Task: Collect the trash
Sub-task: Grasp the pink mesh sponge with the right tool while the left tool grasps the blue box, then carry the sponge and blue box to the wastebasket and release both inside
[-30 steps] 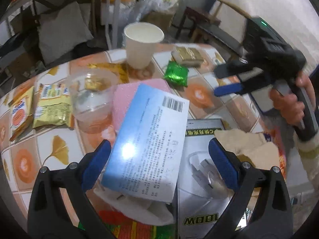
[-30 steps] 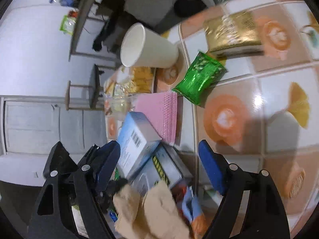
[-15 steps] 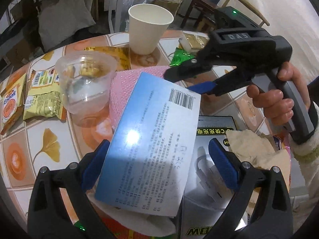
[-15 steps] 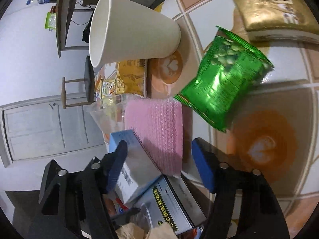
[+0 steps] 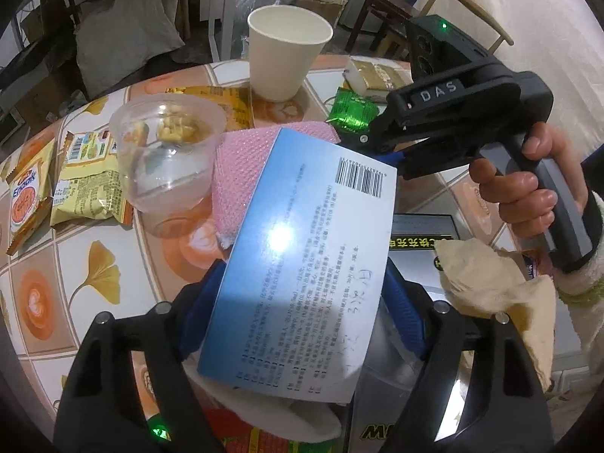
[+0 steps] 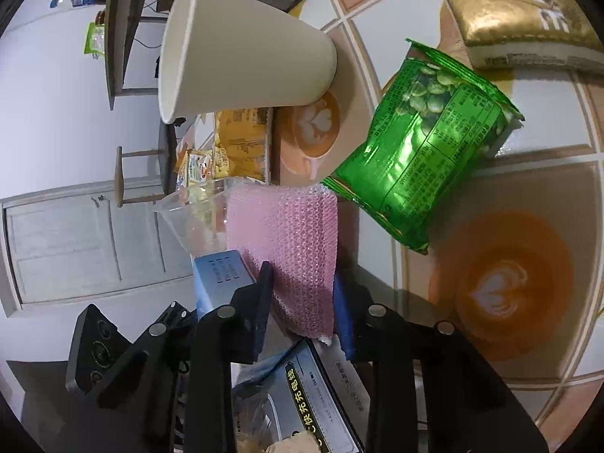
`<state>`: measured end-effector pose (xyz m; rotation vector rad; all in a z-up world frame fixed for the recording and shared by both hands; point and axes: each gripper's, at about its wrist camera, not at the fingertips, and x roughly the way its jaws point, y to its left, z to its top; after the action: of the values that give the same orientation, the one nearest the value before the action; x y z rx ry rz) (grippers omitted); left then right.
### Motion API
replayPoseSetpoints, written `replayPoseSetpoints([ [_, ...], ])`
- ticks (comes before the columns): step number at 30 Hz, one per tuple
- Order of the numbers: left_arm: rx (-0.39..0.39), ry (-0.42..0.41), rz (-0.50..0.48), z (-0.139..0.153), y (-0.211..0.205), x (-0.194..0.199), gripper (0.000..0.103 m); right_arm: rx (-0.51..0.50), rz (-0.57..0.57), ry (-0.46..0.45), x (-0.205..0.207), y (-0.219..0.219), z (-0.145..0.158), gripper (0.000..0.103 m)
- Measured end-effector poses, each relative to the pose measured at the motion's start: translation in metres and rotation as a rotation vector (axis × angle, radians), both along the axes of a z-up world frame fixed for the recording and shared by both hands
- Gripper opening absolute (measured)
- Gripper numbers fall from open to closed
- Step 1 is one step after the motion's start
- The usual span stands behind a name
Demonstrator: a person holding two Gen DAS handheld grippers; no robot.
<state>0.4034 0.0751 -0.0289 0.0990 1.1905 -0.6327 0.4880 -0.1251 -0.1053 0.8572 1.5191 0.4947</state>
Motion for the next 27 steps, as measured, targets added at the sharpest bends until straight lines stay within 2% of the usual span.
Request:
replayPoseSetpoints([
  [11, -0.036, -0.075, 0.008, 0.030, 0.013, -0.015, 0.076, -0.148, 0.063, -0.177, -0.011, -0.003, 0.042, 0.026],
  [19, -0.085, -0.137, 0.050, 0.063, 0.035, -0.032, 0.076, -0.266, 0.115, -0.325, -0.026, -0.014, 0.081, 0.026],
  [27, -0.161, -0.191, 0.114, 0.101, 0.065, -0.052, 0.076, -0.286, 0.100, -0.430, -0.053, -0.036, 0.131, 0.025],
])
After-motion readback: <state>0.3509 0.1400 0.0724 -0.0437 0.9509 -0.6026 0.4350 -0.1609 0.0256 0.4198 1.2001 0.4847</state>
